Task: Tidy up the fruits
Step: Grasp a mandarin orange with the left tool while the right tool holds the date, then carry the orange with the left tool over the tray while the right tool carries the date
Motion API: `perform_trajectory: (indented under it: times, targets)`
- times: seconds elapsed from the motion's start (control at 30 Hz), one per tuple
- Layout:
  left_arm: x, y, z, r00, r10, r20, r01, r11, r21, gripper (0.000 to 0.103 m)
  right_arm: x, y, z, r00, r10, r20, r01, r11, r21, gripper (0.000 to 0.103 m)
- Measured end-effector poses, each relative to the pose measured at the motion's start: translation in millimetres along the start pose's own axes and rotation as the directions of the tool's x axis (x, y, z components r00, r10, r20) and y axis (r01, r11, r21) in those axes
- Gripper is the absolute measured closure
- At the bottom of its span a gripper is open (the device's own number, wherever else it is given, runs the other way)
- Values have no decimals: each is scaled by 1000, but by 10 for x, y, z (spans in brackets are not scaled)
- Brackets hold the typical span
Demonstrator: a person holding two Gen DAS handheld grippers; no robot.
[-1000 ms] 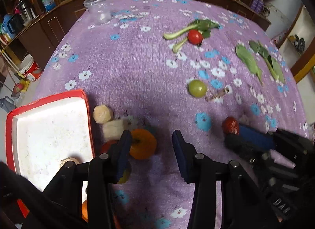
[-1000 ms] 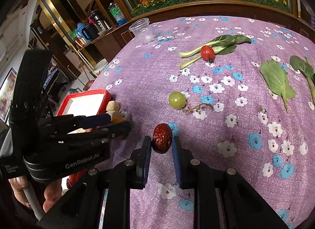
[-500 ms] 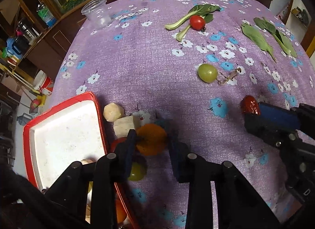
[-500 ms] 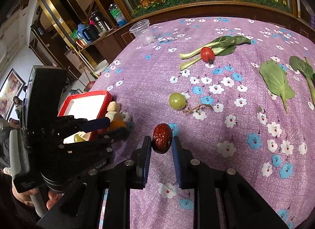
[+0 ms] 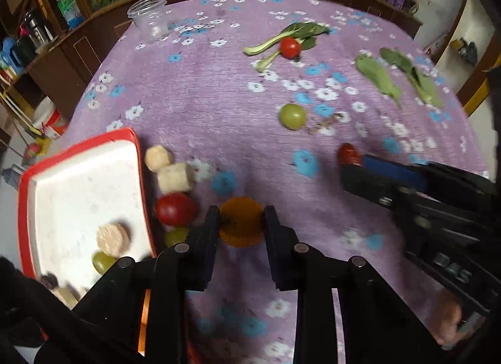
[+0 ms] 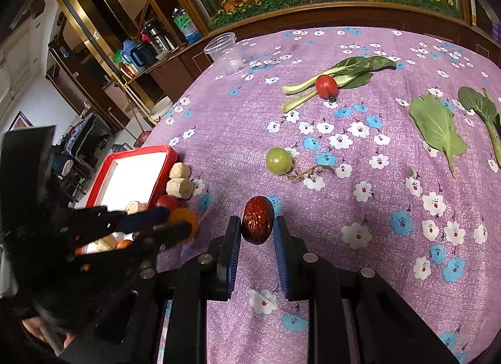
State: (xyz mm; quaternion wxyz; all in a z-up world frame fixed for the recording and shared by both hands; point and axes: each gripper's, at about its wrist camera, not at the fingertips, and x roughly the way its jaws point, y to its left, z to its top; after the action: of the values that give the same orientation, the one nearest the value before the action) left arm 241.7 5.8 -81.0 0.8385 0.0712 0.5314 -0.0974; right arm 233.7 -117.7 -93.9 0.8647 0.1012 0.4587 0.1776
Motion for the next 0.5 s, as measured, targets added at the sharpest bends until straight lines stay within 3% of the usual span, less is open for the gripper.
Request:
perform_trajectory:
  times: [0.27, 0.5]
  targets:
    - [-231, 164, -356, 993, -109, 33, 113, 981, -158, 78, 36, 178, -33, 999, 22, -27, -23, 999, -41, 82]
    - [-643, 403, -612, 989, -112, 98, 131, 968, -213, 78, -82, 573, -76, 999, 33, -33, -36, 995, -88, 82]
